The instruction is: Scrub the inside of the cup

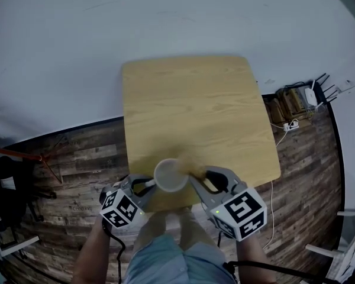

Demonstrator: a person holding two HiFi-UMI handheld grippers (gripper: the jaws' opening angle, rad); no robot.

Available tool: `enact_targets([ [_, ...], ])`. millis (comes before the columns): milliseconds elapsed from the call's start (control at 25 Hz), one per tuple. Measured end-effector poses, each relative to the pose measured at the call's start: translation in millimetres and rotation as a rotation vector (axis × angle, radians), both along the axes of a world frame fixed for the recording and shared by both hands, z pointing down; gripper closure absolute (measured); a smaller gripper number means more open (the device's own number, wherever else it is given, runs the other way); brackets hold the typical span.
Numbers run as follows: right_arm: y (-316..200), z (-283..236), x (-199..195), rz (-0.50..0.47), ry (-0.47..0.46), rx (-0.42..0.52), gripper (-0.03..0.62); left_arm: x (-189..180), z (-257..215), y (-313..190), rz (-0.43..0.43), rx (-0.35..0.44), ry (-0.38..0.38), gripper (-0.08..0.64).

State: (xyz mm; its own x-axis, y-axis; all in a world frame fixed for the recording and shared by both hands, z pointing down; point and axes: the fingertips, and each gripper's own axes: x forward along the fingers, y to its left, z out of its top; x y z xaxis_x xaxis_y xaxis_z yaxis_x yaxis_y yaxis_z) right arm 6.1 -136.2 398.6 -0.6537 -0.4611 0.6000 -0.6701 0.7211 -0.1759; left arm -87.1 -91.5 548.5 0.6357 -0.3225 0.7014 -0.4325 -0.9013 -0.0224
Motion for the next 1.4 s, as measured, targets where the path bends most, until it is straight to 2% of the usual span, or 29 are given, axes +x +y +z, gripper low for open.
enact_targets([
  [120, -2.3, -1.0, 0.3, 0.009, -0.004, 0.003, 0.520, -0.7, 0.7, 3.0, -0.009, 0.001, 0.007, 0.466],
  [360, -9.2, -1.0, 1.5, 0.017, -0.018, 0.005, 0.520, -15.7, 1.1, 16.2, 0.027, -0.037, -0.029, 0.437],
  [600, -17.6, -8.0, -4.0, -0.008, -0.042, 0.026, 0.520, -54.7, -30.3, 27.3, -0.028, 0.012, -0.077, 0.437],
  [720, -23.5, -23.6, -9.9, -0.016, -0.075, 0.063, 0.520, -68.1, -73.6, 22.2, -0.112, 0.088, -0.043, 0.437],
  [800, -29.8, -41.2, -12.4, -0.009, -0.116, 0.100, 0.518, -60.9, -124.1, 5.8, -0.181, 0.188, 0.039, 0.437],
  [880, -37.0, -64.0, -15.1, 0.004, -0.168, 0.145, 0.518, -47.9, -174.3, -14.9, -0.288, 0.274, 0.139, 0.439],
  [1000, -50.3, -99.3, -22.7, 0.009, -0.217, 0.241, 0.518, -31.5, -235.5, -45.9, -0.434, 0.393, 0.244, 0.446],
  [1080, -53.2, -117.5, -29.1, 0.001, -0.228, 0.298, 0.518, -23.7, -269.4, -57.6, -0.524, 0.461, 0.314, 0.498],
  [1120, -53.4, -125.2, -31.8, -0.001, -0.234, 0.321, 0.517, -21.2, -282.2, -61.7, -0.578, 0.480, 0.348, 0.530],
  [1240, -54.2, -142.4, -36.5, 0.003, -0.250, 0.367, 0.517, -13.7, -304.2, -72.6, -0.715, 0.493, 0.426, 0.540],
  [1400, -51.3, -152.2, -37.1, 0.009, -0.252, 0.411, 0.517, -8.8, -322.4, -78.1, -0.810, 0.565, 0.439, 0.540],
])
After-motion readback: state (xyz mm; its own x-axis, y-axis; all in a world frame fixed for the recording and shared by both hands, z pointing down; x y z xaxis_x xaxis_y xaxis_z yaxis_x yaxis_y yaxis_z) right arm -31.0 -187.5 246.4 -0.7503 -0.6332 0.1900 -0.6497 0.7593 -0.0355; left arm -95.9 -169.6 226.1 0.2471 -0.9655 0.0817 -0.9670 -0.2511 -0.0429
